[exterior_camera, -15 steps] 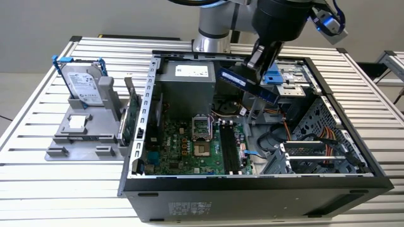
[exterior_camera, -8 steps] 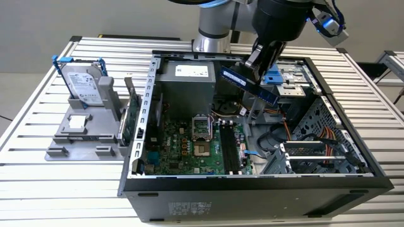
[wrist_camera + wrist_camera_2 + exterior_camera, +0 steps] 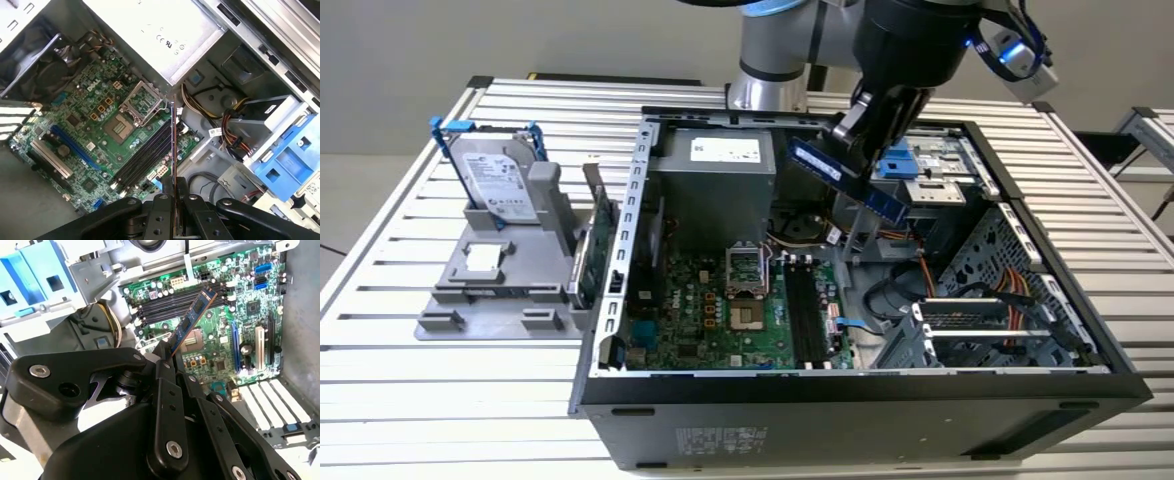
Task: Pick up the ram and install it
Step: 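Insert the ram into the slot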
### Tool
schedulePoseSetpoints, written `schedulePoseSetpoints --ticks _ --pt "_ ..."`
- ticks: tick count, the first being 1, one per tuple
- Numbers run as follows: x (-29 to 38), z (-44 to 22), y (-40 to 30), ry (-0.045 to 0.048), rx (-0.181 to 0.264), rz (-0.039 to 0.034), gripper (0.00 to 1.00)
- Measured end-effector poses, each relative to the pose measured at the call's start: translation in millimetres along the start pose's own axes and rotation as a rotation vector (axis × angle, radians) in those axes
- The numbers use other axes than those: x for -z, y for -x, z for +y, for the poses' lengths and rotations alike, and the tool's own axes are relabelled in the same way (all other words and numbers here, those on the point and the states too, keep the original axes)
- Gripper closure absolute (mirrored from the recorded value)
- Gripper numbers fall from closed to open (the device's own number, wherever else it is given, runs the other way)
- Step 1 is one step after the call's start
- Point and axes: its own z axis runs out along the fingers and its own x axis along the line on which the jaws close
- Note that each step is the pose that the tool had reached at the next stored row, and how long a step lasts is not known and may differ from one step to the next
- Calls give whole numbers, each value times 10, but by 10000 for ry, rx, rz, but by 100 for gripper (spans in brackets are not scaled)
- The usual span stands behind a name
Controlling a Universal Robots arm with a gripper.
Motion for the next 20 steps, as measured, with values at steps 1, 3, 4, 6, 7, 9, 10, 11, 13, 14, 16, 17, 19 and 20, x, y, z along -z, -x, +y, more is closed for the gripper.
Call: schedulePoseSetpoints --ticks 1,3,4,6,7,9,10,11,13,14,16,17,19,20 --pt "0 0 0 -1 -102 -2 100" --pt "0 0 0 0 -306 -10 100" --pt "0 -1 1 0 -408 -13 100" --pt "0 -1 1 0 -618 -21 100" --pt "0 -1 1 0 -714 -24 100" --pt "0 -1 2 1 -928 -32 100" --pt "0 -2 2 1 -1031 -35 100" --pt "0 -2 2 1 -1131 -39 100" --pt "0 -2 2 1 -1347 -46 100" --pt "0 -2 2 1 -1450 -50 100" --pt "0 -2 3 1 -1659 -57 100" --pt "0 -3 3 1 -1764 -60 100" --pt "0 -2 2 2 -1970 -67 100" --pt "0 -2 2 2 -2078 -71 100"
